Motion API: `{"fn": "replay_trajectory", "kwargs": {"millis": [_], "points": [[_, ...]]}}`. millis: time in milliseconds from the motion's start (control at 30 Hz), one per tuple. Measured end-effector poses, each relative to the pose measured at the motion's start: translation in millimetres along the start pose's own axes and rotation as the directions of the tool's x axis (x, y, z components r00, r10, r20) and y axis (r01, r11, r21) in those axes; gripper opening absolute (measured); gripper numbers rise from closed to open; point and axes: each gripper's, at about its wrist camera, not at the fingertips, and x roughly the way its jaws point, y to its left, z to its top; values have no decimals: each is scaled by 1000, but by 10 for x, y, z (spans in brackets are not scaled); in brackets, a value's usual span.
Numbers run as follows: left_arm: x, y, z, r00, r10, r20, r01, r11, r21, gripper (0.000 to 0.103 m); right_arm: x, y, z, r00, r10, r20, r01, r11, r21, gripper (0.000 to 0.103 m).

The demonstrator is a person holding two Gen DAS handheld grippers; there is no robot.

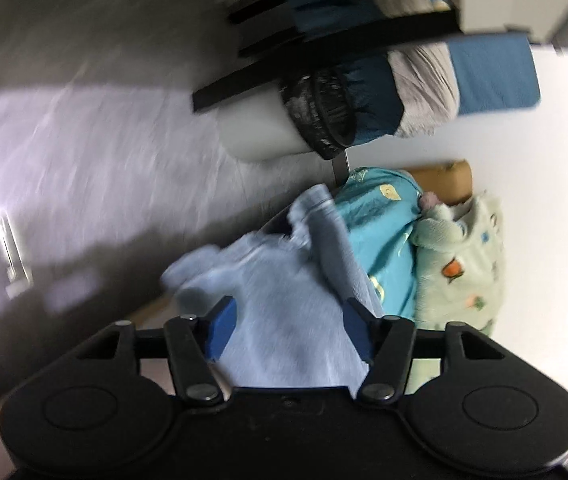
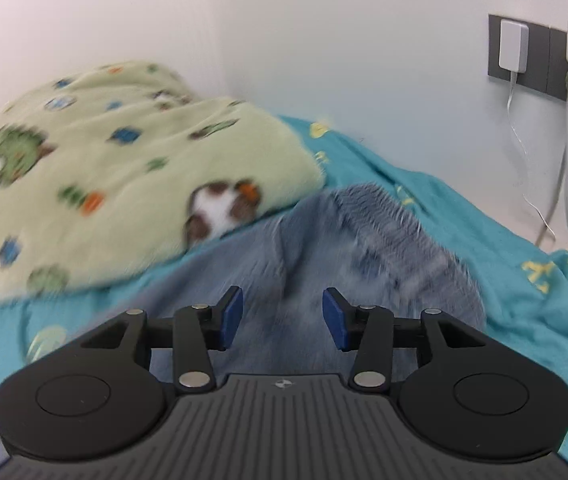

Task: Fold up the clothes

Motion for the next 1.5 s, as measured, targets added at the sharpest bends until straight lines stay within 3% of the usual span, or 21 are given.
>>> {"fn": "replay_trajectory", "kwargs": {"millis": [100,267,400,500,600,667,733,800,967,1067,1167,1333,1400,1500], "points": [[40,142,-47,998,-15,-62,10,997,-72,58,-272,77,-253,998,40,-40,-39,999,6,47],[288,258,-136,992,-31,-122,23,997,-72,59,-656,199,-529,989,102,-107,-94,992,80,48],[413,341,-70,992,-88,-93,78,991,-106,61,-873,263,-692,977,176,-123,-148,967,209,51],[542,397,-24,994,-91,-67,83,990,-115,61,-986,308,-860,968,217,-123,-175,942,286,51],[703,357,13,998,-61,-33,59,996,-66,59,-976,397,-968,965,227,-129,-175,930,323,51],[797,304,47,999,-34,2,34,999,-18,49,-953,458,-1015,966,224,-130,-171,928,331,51],[824,224,73,999,3,46,-5,999,39,18,-947,497,-1002,972,206,-114,-163,939,302,51],[807,86,92,994,40,99,-53,991,122,4,-941,536,-989,977,188,-97,-155,950,272,51],[413,-650,-49,963,-17,269,-88,923,374,1,-947,429,-954,981,179,-69,-152,945,288,51],[141,-1273,-285,946,-92,312,-88,850,519,1,-952,347,-933,983,176,-54,-151,940,305,51],[-88,-1893,-646,934,-171,313,-78,757,649,1,-984,282,-905,979,200,-48,-172,924,340,51],[-256,-2686,-1333,929,-237,284,-52,676,735,1,-1026,94,-860,974,223,-33,-193,900,391,51],[-252,-2900,-1599,930,-243,276,-47,664,746,1,-1042,13,-842,973,231,-26,-201,889,412,51],[-130,-3192,-2066,935,-250,251,-52,606,794,1,-1065,-108,-816,970,243,-15,-211,872,442,51]]}}
